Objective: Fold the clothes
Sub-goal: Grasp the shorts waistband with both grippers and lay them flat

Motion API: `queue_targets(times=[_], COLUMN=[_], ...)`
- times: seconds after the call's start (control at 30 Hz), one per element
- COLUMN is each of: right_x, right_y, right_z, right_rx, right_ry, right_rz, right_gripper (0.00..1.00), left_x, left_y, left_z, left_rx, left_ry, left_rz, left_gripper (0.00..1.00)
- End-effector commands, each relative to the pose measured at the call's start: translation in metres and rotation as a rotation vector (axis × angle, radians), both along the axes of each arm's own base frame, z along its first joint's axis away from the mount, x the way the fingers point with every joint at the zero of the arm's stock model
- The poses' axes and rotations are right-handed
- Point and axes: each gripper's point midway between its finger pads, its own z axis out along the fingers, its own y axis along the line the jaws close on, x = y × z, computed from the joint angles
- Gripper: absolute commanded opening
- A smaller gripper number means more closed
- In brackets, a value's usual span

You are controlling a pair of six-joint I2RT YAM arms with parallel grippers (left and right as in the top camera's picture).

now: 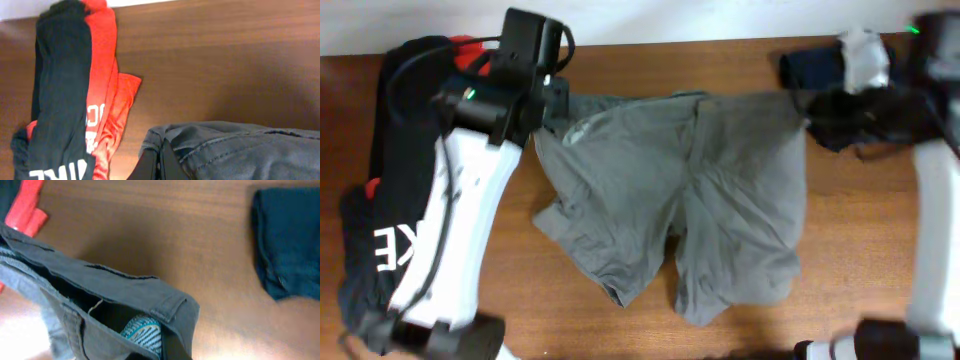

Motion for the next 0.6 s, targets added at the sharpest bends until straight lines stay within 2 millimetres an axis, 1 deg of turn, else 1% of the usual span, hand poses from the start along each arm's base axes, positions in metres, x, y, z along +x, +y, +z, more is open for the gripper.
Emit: queue_targets(times=[0.0,0.03,0.1,0.13,0.17,0.2,0.23,0.27,0.3,0.33,0.37,0.4,0.43,0.47,0.5,0.53,0.57], right_x=[0.042,0.059,0.088,0.099,0.118,0.125,0.137,0.152,0.161,0.167,0.174,0.182,0.189,0.195,0.202,0.207,0.213], right_y=[0.009,0.011,0.012,0.012,0.012,0.012,0.012,0.013,0.016,0.018,0.020,0.023,0.027,0.030,0.033,0.034,0.038], right_z=[-0.044,-0.059,-0.084,-0.092,-0.107,-0.113,-0.124,-0.137,-0.146,-0.151,-0.159,-0.166,-0.172,-0.177,-0.181,-0.184,-0.185], right_rx=[-0.013,-0.011,0.001,0.005,0.013,0.016,0.024,0.028,0.027,0.027,0.026,0.026,0.026,0.027,0.033,0.034,0.035], right_ry=[0.049,0.054,0.049,0.041,0.026,0.021,0.012,-0.006,-0.019,-0.028,-0.039,-0.052,-0.070,-0.083,-0.096,-0.111,-0.135], right_rz=[0.041,0.041,0.027,0.020,0.008,0.002,-0.008,-0.011,-0.005,-0.002,0.004,0.010,0.016,0.018,0.011,0.013,0.019], right_gripper=[0.04,0.04,0.04,0.04,0.04,0.04,0.04,0.04,0.04,0.04,0.04,0.04,0.04,0.11,0.32,0.42,0.61], left_x=[0.037,0.049,0.072,0.083,0.096,0.103,0.115,0.132,0.143,0.149,0.159,0.166,0.177,0.184,0.191,0.196,0.202], left_y=[0.019,0.020,0.019,0.018,0.016,0.015,0.012,0.008,0.005,0.003,0.001,-0.001,-0.003,-0.005,-0.007,-0.008,-0.008], left_z=[-0.029,-0.038,-0.057,-0.067,-0.080,-0.087,-0.099,-0.116,-0.126,-0.132,-0.143,-0.149,-0.157,-0.164,-0.170,-0.172,-0.174], left_rx=[0.031,0.029,0.025,0.024,0.020,0.019,0.016,0.010,0.005,0.002,-0.004,-0.008,-0.016,-0.021,-0.027,-0.032,-0.038], left_ry=[-0.002,-0.007,-0.021,-0.024,-0.035,-0.040,-0.051,-0.069,-0.085,-0.098,-0.113,-0.129,-0.155,-0.172,-0.191,-0.208,-0.227], left_rz=[0.094,0.102,0.112,0.115,0.118,0.119,0.119,0.119,0.119,0.120,0.120,0.120,0.120,0.121,0.120,0.121,0.122], left_gripper=[0.01,0.01,0.01,0.01,0.01,0.01,0.01,0.01,0.01,0.01,0.01,0.04,0.31,0.56,0.74,0.93,0.99])
